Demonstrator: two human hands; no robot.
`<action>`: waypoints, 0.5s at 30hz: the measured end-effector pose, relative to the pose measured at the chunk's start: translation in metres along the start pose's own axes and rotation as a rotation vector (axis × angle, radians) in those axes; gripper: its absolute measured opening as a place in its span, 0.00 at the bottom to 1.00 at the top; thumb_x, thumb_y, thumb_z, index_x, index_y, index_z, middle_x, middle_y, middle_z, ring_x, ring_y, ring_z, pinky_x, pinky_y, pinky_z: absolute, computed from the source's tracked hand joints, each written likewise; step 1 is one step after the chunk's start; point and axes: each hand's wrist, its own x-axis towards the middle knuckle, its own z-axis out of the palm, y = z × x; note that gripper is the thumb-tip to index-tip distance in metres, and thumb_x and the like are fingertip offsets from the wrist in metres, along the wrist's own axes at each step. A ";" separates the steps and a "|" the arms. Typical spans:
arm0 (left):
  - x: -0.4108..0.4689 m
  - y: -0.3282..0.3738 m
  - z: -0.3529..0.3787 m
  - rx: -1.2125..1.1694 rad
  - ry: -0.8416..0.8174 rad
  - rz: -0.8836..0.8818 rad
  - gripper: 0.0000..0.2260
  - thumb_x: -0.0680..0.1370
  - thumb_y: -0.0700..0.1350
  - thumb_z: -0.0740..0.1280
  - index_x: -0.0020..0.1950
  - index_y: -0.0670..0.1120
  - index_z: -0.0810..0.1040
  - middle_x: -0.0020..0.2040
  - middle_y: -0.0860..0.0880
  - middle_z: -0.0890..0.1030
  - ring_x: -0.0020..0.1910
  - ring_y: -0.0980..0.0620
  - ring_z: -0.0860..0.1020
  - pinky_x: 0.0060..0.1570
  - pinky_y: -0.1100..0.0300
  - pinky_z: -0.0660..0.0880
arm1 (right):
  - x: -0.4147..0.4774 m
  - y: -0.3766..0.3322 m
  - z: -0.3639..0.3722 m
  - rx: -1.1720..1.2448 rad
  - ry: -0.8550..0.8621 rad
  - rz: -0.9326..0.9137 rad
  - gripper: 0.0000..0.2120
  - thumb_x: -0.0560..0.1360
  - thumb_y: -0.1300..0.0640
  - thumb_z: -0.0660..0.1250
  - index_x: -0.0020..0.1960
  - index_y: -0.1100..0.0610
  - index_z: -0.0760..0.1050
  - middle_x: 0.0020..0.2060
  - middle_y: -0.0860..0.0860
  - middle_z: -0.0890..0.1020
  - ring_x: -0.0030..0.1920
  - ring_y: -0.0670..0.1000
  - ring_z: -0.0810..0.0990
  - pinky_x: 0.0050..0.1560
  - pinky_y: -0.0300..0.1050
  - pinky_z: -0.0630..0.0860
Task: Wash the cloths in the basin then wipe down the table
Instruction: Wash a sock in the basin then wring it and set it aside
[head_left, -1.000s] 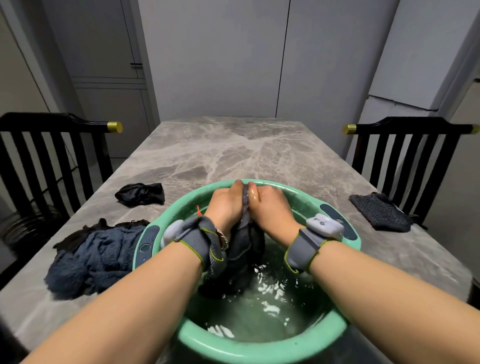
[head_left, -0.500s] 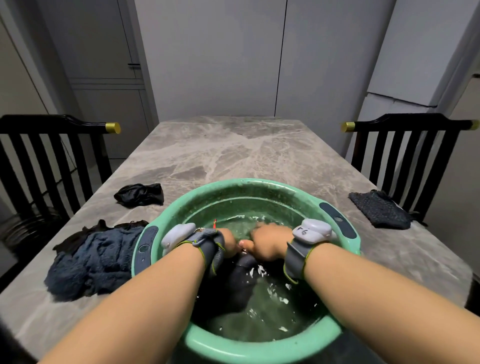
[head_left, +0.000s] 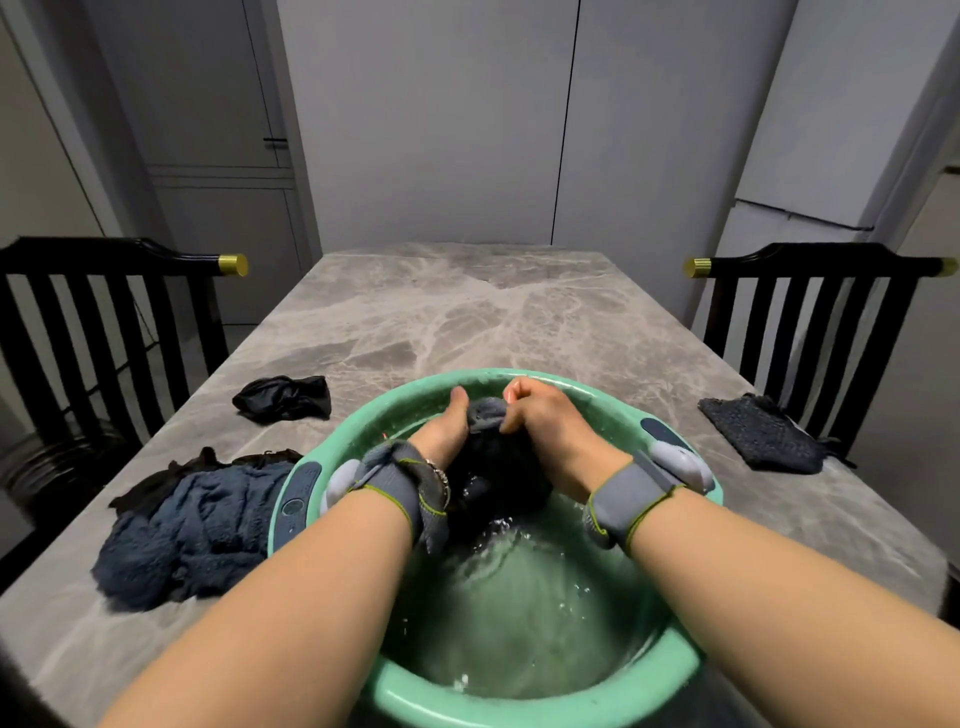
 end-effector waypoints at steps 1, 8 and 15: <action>-0.002 0.004 0.002 -0.009 0.044 0.015 0.26 0.83 0.52 0.47 0.71 0.34 0.66 0.72 0.36 0.67 0.72 0.44 0.66 0.67 0.61 0.63 | -0.004 -0.004 0.004 0.106 -0.027 -0.006 0.14 0.62 0.67 0.66 0.29 0.55 0.62 0.18 0.45 0.67 0.24 0.44 0.65 0.25 0.36 0.61; -0.017 0.009 0.016 -0.001 0.375 0.398 0.23 0.83 0.46 0.53 0.29 0.41 0.69 0.43 0.30 0.79 0.45 0.37 0.78 0.38 0.55 0.63 | 0.001 0.005 0.003 -0.576 0.097 -0.041 0.29 0.80 0.41 0.50 0.27 0.55 0.71 0.39 0.61 0.83 0.45 0.56 0.81 0.53 0.47 0.75; -0.002 0.003 0.001 -0.291 0.192 0.231 0.19 0.83 0.45 0.54 0.40 0.36 0.77 0.47 0.30 0.79 0.49 0.44 0.76 0.49 0.53 0.70 | -0.012 -0.003 0.019 -0.760 0.151 -0.337 0.30 0.77 0.42 0.47 0.40 0.62 0.80 0.41 0.63 0.83 0.47 0.63 0.81 0.47 0.50 0.75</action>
